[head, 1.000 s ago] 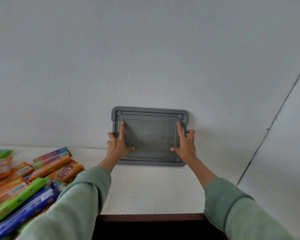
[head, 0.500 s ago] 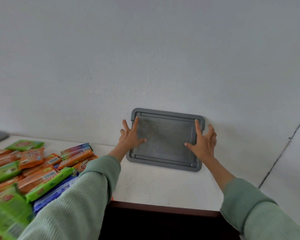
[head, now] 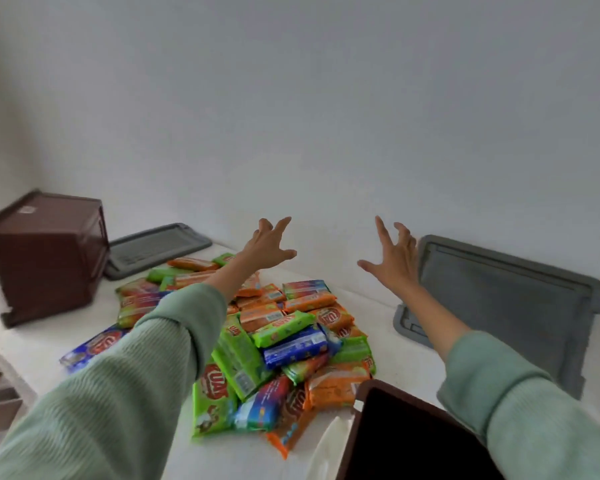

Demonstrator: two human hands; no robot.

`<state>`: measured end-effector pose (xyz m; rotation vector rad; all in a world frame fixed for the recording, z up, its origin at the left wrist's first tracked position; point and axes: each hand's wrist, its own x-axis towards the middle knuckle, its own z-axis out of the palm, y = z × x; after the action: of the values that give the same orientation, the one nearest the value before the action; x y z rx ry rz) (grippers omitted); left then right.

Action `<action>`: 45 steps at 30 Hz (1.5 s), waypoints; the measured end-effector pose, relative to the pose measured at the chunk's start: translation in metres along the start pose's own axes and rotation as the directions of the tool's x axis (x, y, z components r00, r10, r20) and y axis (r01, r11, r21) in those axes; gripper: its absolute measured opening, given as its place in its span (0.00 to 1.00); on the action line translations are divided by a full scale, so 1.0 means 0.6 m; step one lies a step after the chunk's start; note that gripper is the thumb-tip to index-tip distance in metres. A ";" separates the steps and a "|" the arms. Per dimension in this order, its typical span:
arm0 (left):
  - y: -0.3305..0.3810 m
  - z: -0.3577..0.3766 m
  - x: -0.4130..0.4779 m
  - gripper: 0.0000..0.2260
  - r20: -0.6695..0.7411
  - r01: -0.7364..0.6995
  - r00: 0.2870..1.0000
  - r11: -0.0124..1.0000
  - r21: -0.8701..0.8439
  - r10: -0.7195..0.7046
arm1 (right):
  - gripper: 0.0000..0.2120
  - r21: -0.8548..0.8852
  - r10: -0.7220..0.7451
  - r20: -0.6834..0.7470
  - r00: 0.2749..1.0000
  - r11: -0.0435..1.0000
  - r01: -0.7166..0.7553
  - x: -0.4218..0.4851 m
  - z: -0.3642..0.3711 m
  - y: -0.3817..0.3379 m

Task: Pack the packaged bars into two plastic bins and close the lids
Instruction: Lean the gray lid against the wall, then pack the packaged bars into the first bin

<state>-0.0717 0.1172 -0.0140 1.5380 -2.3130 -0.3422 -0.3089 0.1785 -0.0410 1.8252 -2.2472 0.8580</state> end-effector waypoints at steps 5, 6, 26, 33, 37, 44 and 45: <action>-0.156 -0.030 -0.048 0.33 0.053 0.213 0.976 0.977 0.007 -0.213 | 0.42 0.089 -0.106 0.153 0.982 0.992 0.093 0.006 0.107 -0.164; -0.184 -0.029 -0.055 0.33 0.067 0.254 0.965 0.967 0.008 -0.254 | 0.41 0.109 -0.123 0.184 0.975 0.989 0.104 0.004 0.128 -0.191; -0.320 0.082 -0.044 0.33 0.016 0.254 0.965 0.952 0.171 -0.260 | 0.22 0.124 -0.084 0.499 0.862 0.992 0.024 -0.011 0.348 -0.313; -0.332 0.080 -0.025 0.34 0.120 0.223 0.961 0.954 0.199 -0.250 | 0.13 0.130 -0.026 0.386 0.922 0.991 -0.026 -0.003 0.313 -0.299; -0.320 0.085 -0.019 0.28 0.166 0.214 0.954 0.956 0.199 -0.248 | 0.19 0.069 -0.022 0.433 0.901 0.998 -0.009 0.016 0.331 -0.311; -0.313 0.098 -0.014 0.24 0.074 0.171 0.980 0.968 0.182 -0.187 | 0.30 0.015 -0.018 0.480 0.877 1.000 0.013 0.021 0.330 -0.304; -0.309 0.096 -0.015 0.25 0.047 0.160 0.984 0.972 0.171 -0.170 | 0.31 0.024 -0.017 0.460 0.888 1.000 0.006 0.019 0.321 -0.299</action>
<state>0.0640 0.0549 -0.1387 1.8313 -2.3165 -0.2446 -0.0969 0.0534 -0.1337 2.2459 -2.4882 0.4792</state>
